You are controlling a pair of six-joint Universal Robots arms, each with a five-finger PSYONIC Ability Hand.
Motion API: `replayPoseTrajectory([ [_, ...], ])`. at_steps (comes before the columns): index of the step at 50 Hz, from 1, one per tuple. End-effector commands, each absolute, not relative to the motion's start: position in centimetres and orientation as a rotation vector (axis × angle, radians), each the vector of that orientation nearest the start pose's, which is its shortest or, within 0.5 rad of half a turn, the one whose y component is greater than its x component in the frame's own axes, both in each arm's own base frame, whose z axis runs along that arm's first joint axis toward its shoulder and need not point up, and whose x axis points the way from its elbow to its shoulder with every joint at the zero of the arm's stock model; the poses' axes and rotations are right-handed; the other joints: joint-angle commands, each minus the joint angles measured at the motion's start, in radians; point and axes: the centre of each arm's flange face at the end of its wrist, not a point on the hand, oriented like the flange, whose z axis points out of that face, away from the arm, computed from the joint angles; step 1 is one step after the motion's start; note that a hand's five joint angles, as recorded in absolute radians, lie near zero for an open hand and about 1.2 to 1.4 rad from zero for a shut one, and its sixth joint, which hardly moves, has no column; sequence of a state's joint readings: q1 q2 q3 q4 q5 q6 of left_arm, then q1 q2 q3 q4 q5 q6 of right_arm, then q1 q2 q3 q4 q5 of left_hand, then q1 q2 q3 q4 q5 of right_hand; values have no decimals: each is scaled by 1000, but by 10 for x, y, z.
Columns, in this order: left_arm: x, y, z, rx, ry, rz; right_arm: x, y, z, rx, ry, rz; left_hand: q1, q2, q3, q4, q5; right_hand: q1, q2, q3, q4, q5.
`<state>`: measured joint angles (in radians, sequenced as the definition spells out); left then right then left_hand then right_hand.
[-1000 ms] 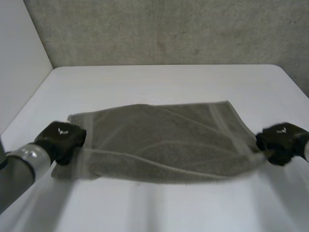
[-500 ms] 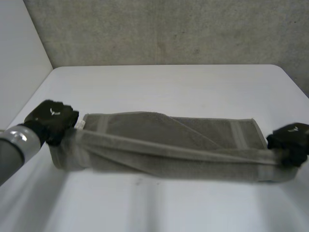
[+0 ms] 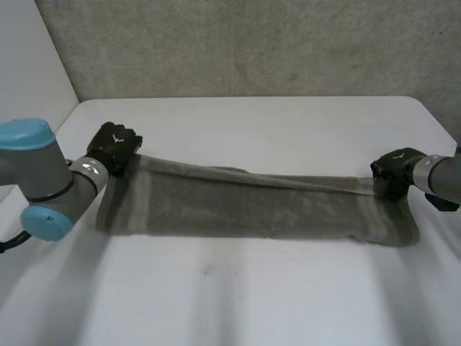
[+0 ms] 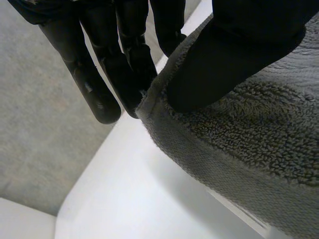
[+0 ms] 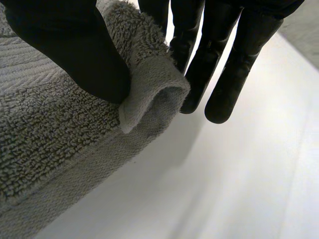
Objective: Fold the towel.
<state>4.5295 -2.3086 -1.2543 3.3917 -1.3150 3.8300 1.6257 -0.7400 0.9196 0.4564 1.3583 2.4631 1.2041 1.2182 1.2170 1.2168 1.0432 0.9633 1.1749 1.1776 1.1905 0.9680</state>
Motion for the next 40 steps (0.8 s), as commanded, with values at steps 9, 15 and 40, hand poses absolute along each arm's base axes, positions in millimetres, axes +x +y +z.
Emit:
replayPoseTrajectory([
  [9, -252, -400, 129, 1243, 1905, -2001, 185, -418, 152, -1193, 2619, -1645, -842, -856, -855, -855, -856, -789, -1000, -1003, -1016, -968],
  [15, -258, -396, 142, 1235, 1866, -2029, 183, -425, 185, -1081, 2590, -1851, -1030, -1044, -1042, -1042, -1043, -789, -1000, -1003, -1016, -968],
  [40, -232, -329, 214, 986, 2083, -2200, 142, -312, 183, -821, 2459, -1697, -1030, -1044, -1042, -1042, -1043, -787, -999, -1002, -1014, -966],
])
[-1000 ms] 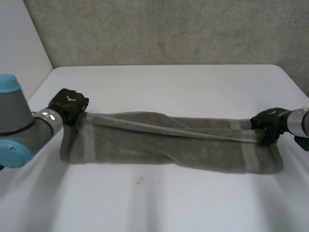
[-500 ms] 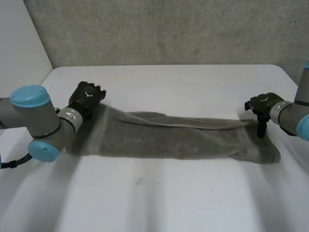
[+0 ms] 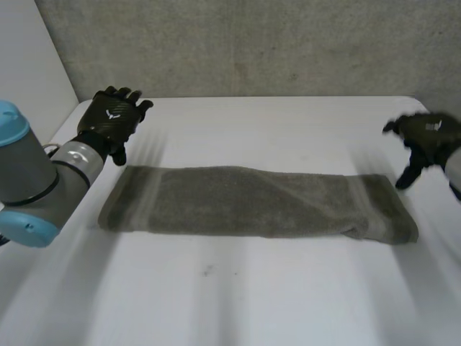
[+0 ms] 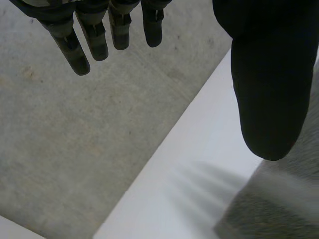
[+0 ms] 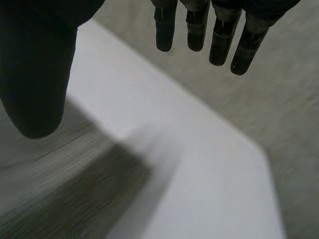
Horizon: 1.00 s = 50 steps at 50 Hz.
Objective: Fold the towel.
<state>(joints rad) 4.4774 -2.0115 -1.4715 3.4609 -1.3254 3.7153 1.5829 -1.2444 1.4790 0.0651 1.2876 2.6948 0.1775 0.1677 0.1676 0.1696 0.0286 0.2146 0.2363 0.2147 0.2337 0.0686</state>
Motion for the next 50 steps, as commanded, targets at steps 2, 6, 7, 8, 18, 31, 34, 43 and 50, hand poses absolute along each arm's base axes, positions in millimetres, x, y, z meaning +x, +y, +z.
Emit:
replayPoseTrajectory([
  [2, -230, -328, 213, 963, 2110, -2200, 139, -307, 173, -812, 2471, -1667, -3, 7, 7, 5, -29, -36, -57, -36, -55, -64],
  [6, -228, -324, 211, 956, 2137, -2197, 137, -304, 154, -837, 2489, -1658, -3, 7, 7, 5, -29, 23, 1, 23, 4, -6],
  [7, -228, -323, 210, 957, 2139, -2196, 135, -306, 148, -856, 2496, -1656, -3, 7, 7, 5, -29, 75, 54, 75, 56, 47],
  [8, -228, -323, 210, 957, 2141, -2194, 135, -306, 148, -856, 2496, -1656, -3, 7, 7, 5, -29, 76, 54, 76, 57, 47],
  [18, -227, -321, 208, 955, 2150, -2185, 127, -319, 127, -927, 2534, -1636, -3, 7, 7, 5, -29, 977, 955, 977, 958, 948],
  [31, -226, -316, 209, 959, 2150, -2186, 64, -356, 146, -941, 2754, -1890, -3, 7, 7, 5, -29, 1182, 1160, 1182, 1163, 1153],
  [34, -224, -314, 214, 951, 2139, -2194, 38, -363, 155, -983, 2852, -1946, -3, 7, 7, 5, -29, 1182, 1160, 1182, 1163, 1153],
  [43, -214, -306, 223, 912, 2121, -2204, 50, -376, 201, -1085, 2726, -2196, -3, 7, 7, 5, -29, 1182, 1160, 1182, 1163, 1153],
  [50, -211, -303, 230, 891, 2105, -2218, 145, -356, 245, -1093, 2280, -2338, -3, 7, 7, 5, -29, 1182, 1160, 1182, 1163, 1153],
])
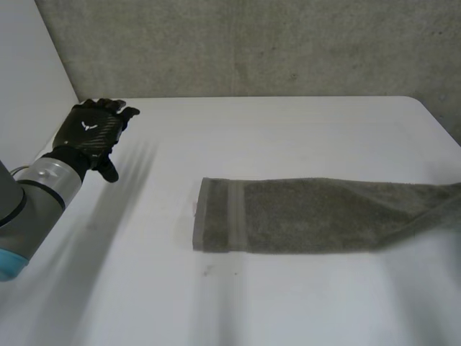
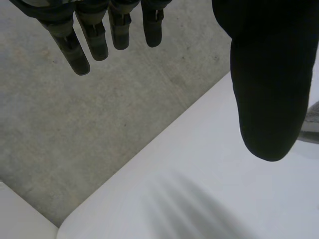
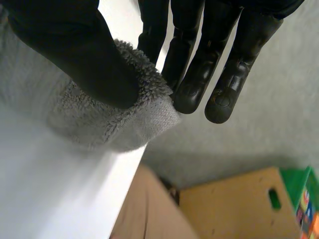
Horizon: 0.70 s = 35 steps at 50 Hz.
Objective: Fold the towel.
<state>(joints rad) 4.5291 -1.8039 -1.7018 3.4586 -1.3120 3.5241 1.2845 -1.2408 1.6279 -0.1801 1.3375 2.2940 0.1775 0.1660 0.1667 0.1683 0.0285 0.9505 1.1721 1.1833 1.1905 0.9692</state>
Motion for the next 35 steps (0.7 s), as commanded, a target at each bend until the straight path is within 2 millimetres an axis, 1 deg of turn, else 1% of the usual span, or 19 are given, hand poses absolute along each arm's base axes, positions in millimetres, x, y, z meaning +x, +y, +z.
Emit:
replayPoseTrajectory([
  [1, -210, -301, 230, 891, 2105, -2218, 171, -345, 250, 966, -1867, 1998, -3, 9, 8, 6, -29, 446, 224, 213, 206, 253],
  [2, -210, -300, 231, 889, 2103, -2218, 171, -345, 250, 967, -1867, 1998, -3, 9, 8, 6, -29, 446, 224, 213, 206, 253],
  [3, -210, -300, 231, 889, 2103, -2218, 201, -332, 252, 1063, -1851, 2059, -3, 9, 8, 6, -29, 446, 224, 213, 206, 253],
  [4, -210, -298, 233, 888, 2097, -2223, 201, -332, 252, 1064, -1851, 2059, -3, 9, 8, 6, -29, 446, 224, 213, 206, 253],
  [6, -209, -297, 234, 887, 2095, -2224, 258, -300, 242, 1296, -1831, 2130, -3, 9, 8, 6, -29, 446, 224, 213, 206, 253],
  [7, -209, -295, 234, 889, 2094, -2227, 259, -300, 242, 1297, -1831, 2130, -3, 9, 8, 6, -29, 446, 224, 213, 206, 253],
  [9, -209, -294, 235, 889, 2094, -2227, 314, -259, 219, 1570, -1797, 2150, -3, 9, 8, 6, -29, 446, 224, 213, 206, 253],
  [12, -209, -293, 234, 887, 2095, -2224, 332, -241, 208, 1678, -1776, 2142, -3, 9, 8, 6, -29, 446, 224, 213, 206, 253],
  [14, -209, -292, 234, 888, 2097, -2223, 357, -216, 183, 1842, -1750, 2100, -3, 9, 8, 6, -29, 446, 224, 213, 206, 253],
  [15, -209, -293, 234, 887, 2095, -2224, 357, -216, 183, 1843, -1750, 2100, -3, 9, 8, 6, -29, 446, 224, 213, 206, 253],
  [17, -209, -293, 234, 888, 2099, -2224, 373, -199, 156, 1967, -1768, 2039, -3, 9, 8, 6, -29, 446, 224, 213, 206, 253],
  [22, -212, -292, 232, 900, 2101, -2227, 385, -178, 126, 2089, -1793, 1963, -3, 9, 8, 6, -29, 446, 224, 213, 206, 253],
  [26, -218, -291, 233, 914, 2101, -2248, 385, -178, 121, 2091, -1807, 1944, -3, 9, 8, 6, -29, 446, 224, 213, 206, 253],
  [27, -218, -291, 233, 914, 2101, -2248, 385, -179, 126, 2069, -1802, 1956, -3, 9, 8, 6, -29, 37, -185, -196, -203, -156],
  [28, -224, -289, 232, 934, 2107, -2260, 384, -181, 135, 2040, -1806, 1984, -3, 9, 8, 6, -29, -650, -872, -883, -890, -843],
  [31, -246, -284, 228, 1000, 2134, -2292, 381, -185, 150, 1996, -1804, 2026, -3, 9, 8, 6, -29, -776, -998, -1009, -1016, -969],
  [33, -260, -279, 226, 1037, 2149, -2313, 360, -209, 178, 1822, -1887, 2089, -3, 9, 8, 6, -29, -776, -998, -1009, -1016, -969],
  [34, -269, -276, 225, 1061, 2168, -2332, 359, -209, 178, 1821, -1887, 2089, 1, 12, 12, 10, -25, -776, -998, -1009, -1016, -969],
  [35, -270, -276, 225, 1061, 2168, -2332, 345, -220, 184, 1729, -1964, 2097, 1, 12, 12, 10, -25, -776, -998, -1009, -1016, -969],
])
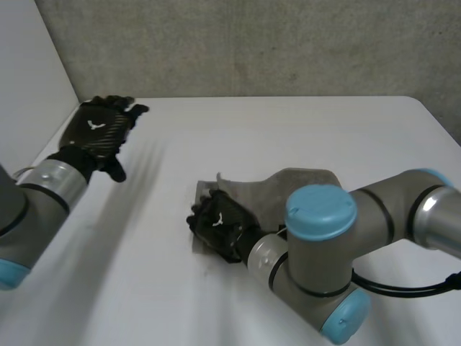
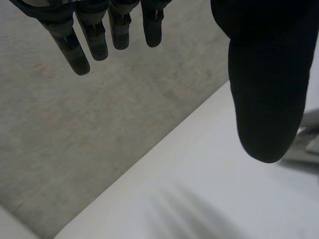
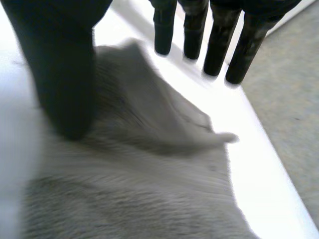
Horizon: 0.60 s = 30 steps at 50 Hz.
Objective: Fold the towel.
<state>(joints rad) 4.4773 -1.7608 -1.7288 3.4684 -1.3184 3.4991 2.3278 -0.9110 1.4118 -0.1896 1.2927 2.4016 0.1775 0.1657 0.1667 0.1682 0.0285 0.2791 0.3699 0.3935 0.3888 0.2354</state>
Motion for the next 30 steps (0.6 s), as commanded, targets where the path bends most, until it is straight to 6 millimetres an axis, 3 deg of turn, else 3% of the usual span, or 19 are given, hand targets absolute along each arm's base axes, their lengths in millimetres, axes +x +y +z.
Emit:
replayPoseTrajectory([
  [1, -279, -273, 224, 1082, 2189, -2350, 331, -227, 189, -1425, 1772, -1826, 4, 15, 15, 13, -22, -105, -195, -219, -214, -235],
  [2, -287, -271, 222, 1091, 2218, -2365, 331, -227, 189, -1424, 1772, -1826, 4, 16, 15, 13, -22, -105, -195, -219, -214, -235],
  [6, -302, -266, 215, 1102, 2290, -2381, 291, -243, 201, -1189, 1927, -1828, 27, 39, 38, 37, 2, -105, -195, -219, -214, -235],
  [7, -310, -263, 210, 1108, 2325, -2383, 291, -243, 201, -1188, 1927, -1828, 27, 39, 38, 37, 2, -105, -195, -219, -214, -235],
  [9, -320, -259, 202, 1114, 2364, -2367, 262, -251, 192, -1074, 2053, -1785, 27, 39, 38, 37, 2, -105, -195, -219, -214, -235],
  [10, -320, -259, 202, 1114, 2364, -2367, 262, -251, 192, -1074, 2054, -1784, 27, 39, 38, 37, 2, -105, -195, -219, -214, -235],
  [12, -336, -249, 185, 1132, 2409, -2312, 241, -250, 180, -1036, 2132, -1732, 27, 39, 38, 37, 2, -105, -195, -219, -214, -235],
  [21, -345, -240, 143, 1143, 2463, -2145, 205, -250, 150, -989, 2269, -1617, 27, 39, 38, 37, 2, -80, -170, -194, -189, -210],
  [23, -344, -239, 139, 1153, 2455, -2124, 201, -252, 140, -1029, 2293, -1614, 27, 39, 38, 37, 2, 265, 174, 150, 155, 134],
  [24, -344, -238, 135, 1168, 2441, -2103, 201, -252, 140, -1030, 2293, -1614, 27, 39, 38, 37, 2, 267, 176, 152, 157, 136],
  [26, -343, -238, 132, 1186, 2417, -2081, 198, -257, 133, -1090, 2306, -1651, 27, 39, 38, 37, 2, 711, 620, 596, 601, 580],
  [29, -340, -238, 128, 1211, 2364, -2040, 197, -261, 133, -1123, 2303, -1676, 27, 39, 38, 37, 2, 892, 801, 778, 782, 761],
  [30, -338, -239, 126, 1203, 2349, -2021, 197, -263, 134, -1151, 2301, -1696, 27, 39, 38, 37, 2, 1084, 993, 970, 974, 953],
])
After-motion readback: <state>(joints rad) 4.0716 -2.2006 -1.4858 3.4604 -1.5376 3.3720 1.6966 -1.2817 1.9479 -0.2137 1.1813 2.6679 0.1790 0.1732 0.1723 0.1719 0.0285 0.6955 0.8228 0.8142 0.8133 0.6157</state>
